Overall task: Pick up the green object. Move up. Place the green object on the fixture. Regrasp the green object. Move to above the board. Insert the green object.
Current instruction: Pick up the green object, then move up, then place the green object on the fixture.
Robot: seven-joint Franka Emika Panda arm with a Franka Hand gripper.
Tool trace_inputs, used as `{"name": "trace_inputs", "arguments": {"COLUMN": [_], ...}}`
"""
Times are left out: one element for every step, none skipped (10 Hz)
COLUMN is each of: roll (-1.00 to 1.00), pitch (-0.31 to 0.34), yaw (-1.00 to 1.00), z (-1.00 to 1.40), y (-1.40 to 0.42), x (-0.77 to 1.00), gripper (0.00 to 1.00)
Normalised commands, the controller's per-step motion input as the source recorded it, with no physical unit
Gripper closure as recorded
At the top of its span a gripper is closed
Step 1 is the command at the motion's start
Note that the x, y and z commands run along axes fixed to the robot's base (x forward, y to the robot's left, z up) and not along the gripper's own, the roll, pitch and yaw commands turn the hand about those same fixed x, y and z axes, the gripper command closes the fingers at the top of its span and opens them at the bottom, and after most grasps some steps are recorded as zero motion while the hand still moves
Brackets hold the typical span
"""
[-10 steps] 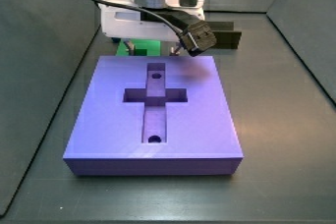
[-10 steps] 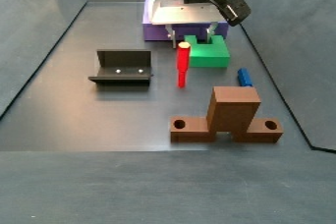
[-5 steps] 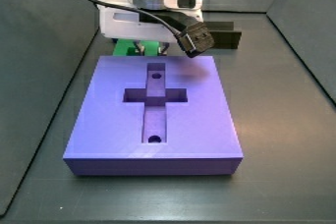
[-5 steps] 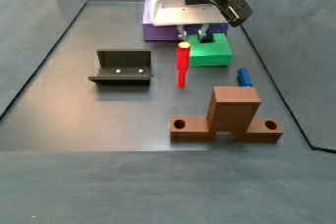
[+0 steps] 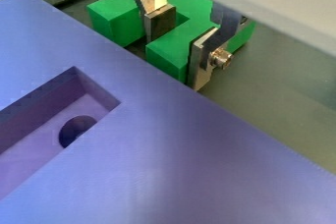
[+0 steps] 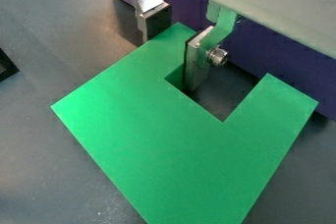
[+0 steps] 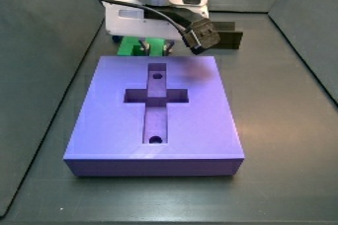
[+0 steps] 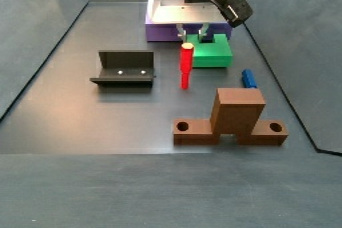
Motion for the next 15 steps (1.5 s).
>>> {"name": "trace_inputs", "arguments": {"roll": [0.00, 0.00, 0.00, 0.00, 0.00, 0.00, 0.00, 0.00, 0.00, 0.00, 0.00, -0.02, -0.02, 0.00, -0.13], "pitch": [0.000, 0.000, 0.000, 0.000, 0.000, 0.000, 0.000, 0.000, 0.000, 0.000, 0.000, 0.027, 0.039, 0.000, 0.000], "yaw": [0.00, 0.00, 0.00, 0.00, 0.00, 0.00, 0.00, 0.00, 0.00, 0.00, 0.00, -0.05, -0.04, 0.00, 0.00], "z": [0.00, 0.00, 0.00, 0.00, 0.00, 0.00, 0.00, 0.00, 0.00, 0.00, 0.83, 0.76, 0.63, 0.00, 0.11], "y": [0.00, 0.00, 0.00, 0.00, 0.00, 0.00, 0.00, 0.00, 0.00, 0.00, 0.00, -0.10, -0.07, 0.17, 0.00], "x": [0.00, 0.00, 0.00, 0.00, 0.00, 0.00, 0.00, 0.00, 0.00, 0.00, 0.00, -0.04, -0.05, -0.05, 0.10], "gripper": [1.00, 1.00, 1.00, 1.00, 1.00, 1.00, 1.00, 1.00, 1.00, 1.00, 1.00, 1.00, 1.00, 1.00, 1.00]}}
